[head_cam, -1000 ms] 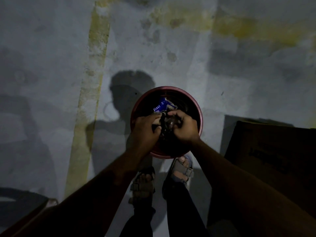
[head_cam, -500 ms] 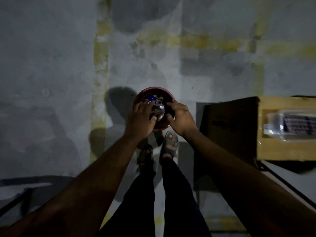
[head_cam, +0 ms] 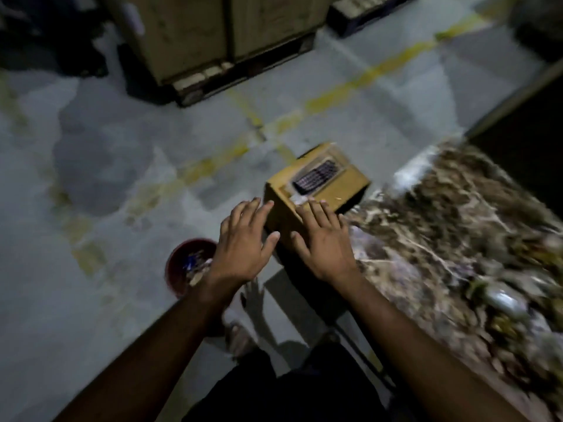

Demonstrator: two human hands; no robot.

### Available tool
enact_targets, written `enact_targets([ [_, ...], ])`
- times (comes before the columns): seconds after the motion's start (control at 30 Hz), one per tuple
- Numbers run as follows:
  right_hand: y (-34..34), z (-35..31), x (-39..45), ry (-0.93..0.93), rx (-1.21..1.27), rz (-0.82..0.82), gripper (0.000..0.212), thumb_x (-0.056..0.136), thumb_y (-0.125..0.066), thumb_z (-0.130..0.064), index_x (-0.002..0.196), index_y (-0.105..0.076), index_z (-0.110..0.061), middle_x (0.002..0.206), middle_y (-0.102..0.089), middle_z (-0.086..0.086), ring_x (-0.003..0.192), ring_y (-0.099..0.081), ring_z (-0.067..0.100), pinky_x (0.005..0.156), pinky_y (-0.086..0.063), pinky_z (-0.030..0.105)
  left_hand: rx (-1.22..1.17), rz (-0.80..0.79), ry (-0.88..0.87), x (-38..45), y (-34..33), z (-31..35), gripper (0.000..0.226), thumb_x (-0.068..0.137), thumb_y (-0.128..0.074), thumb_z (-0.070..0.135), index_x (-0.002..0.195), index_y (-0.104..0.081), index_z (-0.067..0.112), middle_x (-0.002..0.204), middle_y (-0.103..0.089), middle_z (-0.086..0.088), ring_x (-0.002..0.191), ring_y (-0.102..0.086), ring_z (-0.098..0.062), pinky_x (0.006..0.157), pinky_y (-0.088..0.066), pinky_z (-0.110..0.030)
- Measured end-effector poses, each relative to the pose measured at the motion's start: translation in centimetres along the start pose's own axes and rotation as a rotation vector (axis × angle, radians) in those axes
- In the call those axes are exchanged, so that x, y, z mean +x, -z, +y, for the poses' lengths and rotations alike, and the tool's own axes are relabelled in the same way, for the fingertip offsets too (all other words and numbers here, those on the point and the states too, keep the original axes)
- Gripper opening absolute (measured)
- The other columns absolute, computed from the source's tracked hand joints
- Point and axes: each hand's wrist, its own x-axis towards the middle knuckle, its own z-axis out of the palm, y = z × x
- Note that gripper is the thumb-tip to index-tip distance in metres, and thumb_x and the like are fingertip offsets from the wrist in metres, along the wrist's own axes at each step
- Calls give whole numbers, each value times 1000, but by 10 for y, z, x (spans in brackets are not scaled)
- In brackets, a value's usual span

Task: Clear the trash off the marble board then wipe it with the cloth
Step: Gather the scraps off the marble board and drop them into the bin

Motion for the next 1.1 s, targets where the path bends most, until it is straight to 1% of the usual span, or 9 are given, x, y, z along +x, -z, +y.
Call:
enact_targets([
  [0.1,25,62,-43,-170,19,99,64,95,-27,-56,151,-40,-30,167,-28,3,156,-18,24,121,-21,54,54,-11,-192,24,-10,68,61,97,-48,48,153,-36,25,159,-36,-4,146,-27,-27,112,-31,-49],
  [0.2,44,127,-86,-318,60,166,67,93,-23,-58,154,-36,-33,169,-22,1,157,-14,22,123,-17,54,71,-76,-307,44,-37,140,68,91,-35,55,151,-40,23,158,-38,-6,145,-31,-30,112,-35,-53],
  [0.3,61,207,-136,-433,78,234,72,91,-17,-61,155,-36,-34,170,-19,1,157,-11,22,123,-16,54,67,-147,-423,58,-81,223,71,91,-29,58,153,-36,25,160,-36,-6,148,-27,-30,118,-28,-55],
  [0.43,75,305,-201,-569,89,256,63,97,-26,-58,155,-32,-35,171,-14,0,158,-6,21,123,-11,52,37,-223,-521,60,-137,325,60,100,-41,54,154,-32,29,161,-33,-2,149,-24,-26,116,-29,-55],
  [0.53,84,364,-245,-657,124,258,65,97,-27,-57,157,-28,-34,171,-11,2,157,-5,23,123,-15,54,38,-259,-601,57,-174,385,63,98,-33,58,152,-36,27,158,-38,-1,145,-29,-24,115,-32,-53],
  [0.63,85,399,-276,-709,158,295,68,95,-22,-61,157,-28,-33,170,-10,3,156,-8,26,122,-16,52,38,-318,-651,54,-203,415,64,98,-29,60,152,-37,25,157,-39,-1,145,-28,-25,114,-34,-53],
  [0.77,75,428,-304,-757,270,418,62,97,-33,-59,153,-36,-32,170,-16,1,156,-15,26,122,-20,52,31,-383,-712,50,-224,432,68,97,-31,64,154,-33,27,159,-34,-1,147,-24,-25,115,-32,-53],
  [0.93,52,428,-335,-704,352,749,49,96,-50,-47,141,-51,-25,156,-39,0,142,-37,23,111,-38,55,-53,-473,-743,53,-240,424,72,95,-36,70,156,-29,32,161,-29,5,145,-24,-22,114,-31,-51],
  [1.1,19,412,-338,-869,340,704,60,93,-44,-64,145,-44,-35,164,-30,4,147,-31,30,116,-26,56,-73,-531,-713,47,-257,416,81,90,-27,81,155,-27,33,161,-26,3,145,-22,-23,115,-25,-53],
])
